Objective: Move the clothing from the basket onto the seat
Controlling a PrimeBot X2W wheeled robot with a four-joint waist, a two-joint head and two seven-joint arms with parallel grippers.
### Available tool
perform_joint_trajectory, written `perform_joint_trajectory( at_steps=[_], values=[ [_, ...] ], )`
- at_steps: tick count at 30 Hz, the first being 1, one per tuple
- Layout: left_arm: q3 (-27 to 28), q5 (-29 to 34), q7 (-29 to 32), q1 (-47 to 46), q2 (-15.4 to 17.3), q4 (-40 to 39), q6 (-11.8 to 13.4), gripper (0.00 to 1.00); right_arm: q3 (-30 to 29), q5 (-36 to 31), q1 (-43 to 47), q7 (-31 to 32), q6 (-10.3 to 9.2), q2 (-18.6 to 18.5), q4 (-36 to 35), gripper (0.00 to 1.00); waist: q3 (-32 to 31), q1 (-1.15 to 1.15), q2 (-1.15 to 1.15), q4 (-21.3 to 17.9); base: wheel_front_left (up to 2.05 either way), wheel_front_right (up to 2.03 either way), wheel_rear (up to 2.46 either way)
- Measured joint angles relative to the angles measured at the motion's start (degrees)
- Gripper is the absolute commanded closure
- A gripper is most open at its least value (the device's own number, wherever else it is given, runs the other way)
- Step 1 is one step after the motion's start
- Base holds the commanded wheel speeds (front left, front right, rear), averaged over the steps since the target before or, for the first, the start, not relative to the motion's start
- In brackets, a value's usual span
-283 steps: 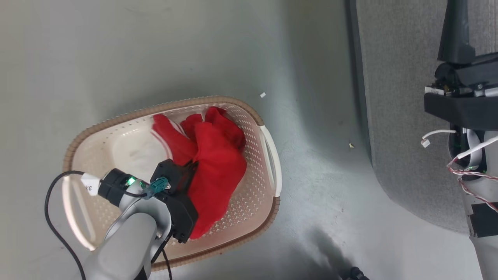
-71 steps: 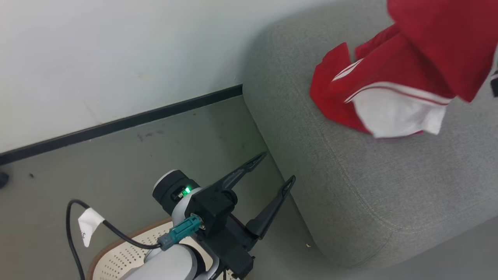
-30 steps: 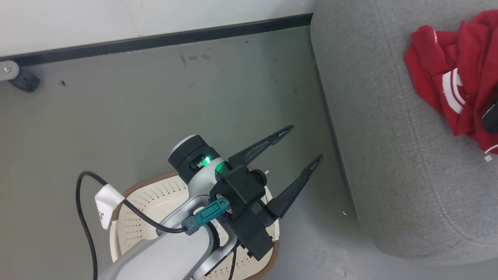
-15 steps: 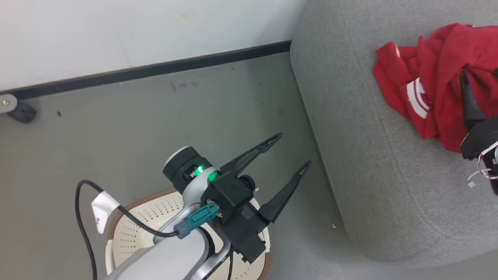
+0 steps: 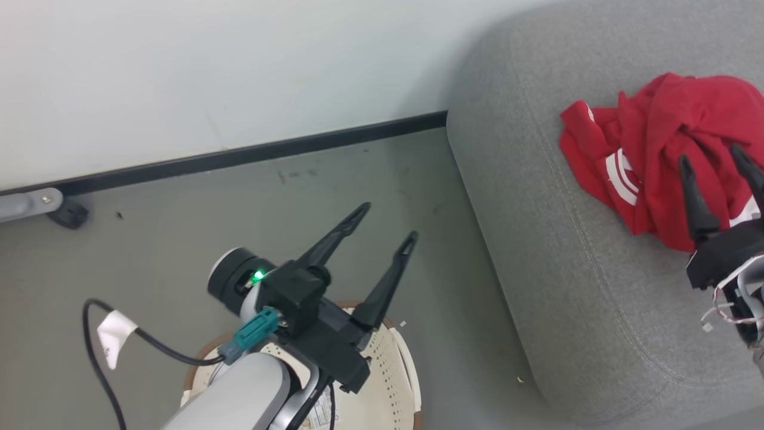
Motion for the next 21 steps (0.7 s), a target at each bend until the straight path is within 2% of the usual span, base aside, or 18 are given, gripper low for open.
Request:
perform_joint_trajectory(
  at_steps=[13,21],
  values=[
    [5.14,-2.42,-2.44,7.38,2.2,4.17,3.76,0.0,-0.03,-1.03,8.26,0.0,-1.41,1.8,-8.5,0.0,-5.24,0.0,0.0,4.89,0.0,0.0,0.0],
    [9.6,-4.56,-3.43,12.69,3.97,6.87,5.01,0.0,1.24,-1.94,12.78,0.0,-2.55,4.83,-13.33,0.0,-8.51,0.0,0.0,8.36,0.0,0.0,0.0]
  ],
)
